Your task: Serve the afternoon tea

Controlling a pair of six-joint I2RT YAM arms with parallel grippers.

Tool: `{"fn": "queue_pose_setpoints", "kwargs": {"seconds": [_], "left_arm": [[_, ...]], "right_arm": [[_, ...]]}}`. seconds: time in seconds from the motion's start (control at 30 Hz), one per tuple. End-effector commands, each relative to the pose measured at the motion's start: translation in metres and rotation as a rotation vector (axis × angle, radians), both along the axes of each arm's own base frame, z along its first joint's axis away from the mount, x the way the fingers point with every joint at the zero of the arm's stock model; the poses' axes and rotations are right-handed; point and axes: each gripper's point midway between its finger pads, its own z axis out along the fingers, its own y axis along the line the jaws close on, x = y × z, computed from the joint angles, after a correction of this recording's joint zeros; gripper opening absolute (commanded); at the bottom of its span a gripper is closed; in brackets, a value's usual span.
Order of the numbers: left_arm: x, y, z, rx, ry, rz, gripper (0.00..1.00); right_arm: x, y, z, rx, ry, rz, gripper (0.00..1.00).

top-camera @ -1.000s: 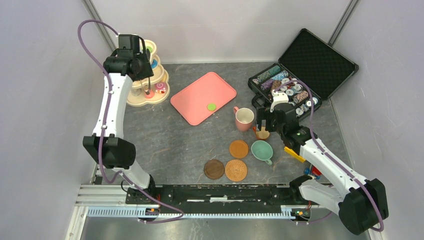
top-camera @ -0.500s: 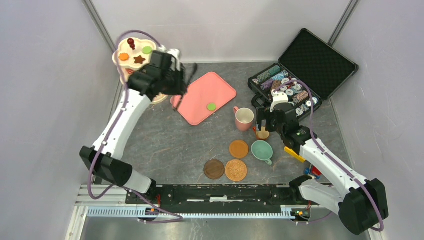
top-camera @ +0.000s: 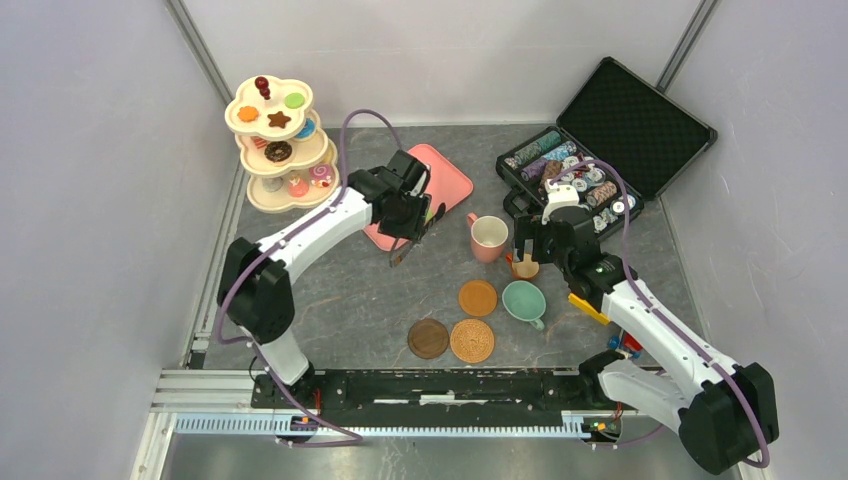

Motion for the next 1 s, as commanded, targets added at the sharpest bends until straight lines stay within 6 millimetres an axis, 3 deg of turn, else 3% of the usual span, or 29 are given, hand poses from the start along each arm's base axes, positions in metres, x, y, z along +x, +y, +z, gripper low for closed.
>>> {"fn": "queue_pose_setpoints", "kwargs": {"seconds": [0.0,0.2,0.43,0.97], "left_arm": [[0.026,-0.011,-0.007,-0.007,-0.065,0.096,0.56],[0.037,-0.016,-0.022,0.02,-0.056,0.118,0.55],[0.035,-0.009,-0.035,0.062,-0.048,0.128,0.51],[0.049,-0.016,0.002,0.016,-0.122,0.116,0.58]], "right_arm": [[0.003,0.003,0.015,0.023,-0.039,-0.002,0.98],[0.003,0.001,0.011,0.016,-0.034,-0.006,0.98],[0.005,0.003,0.008,0.016,-0.029,-0.003,0.98],[0.004,0.003,0.008,0.016,-0.028,-0.001,0.98]]}}
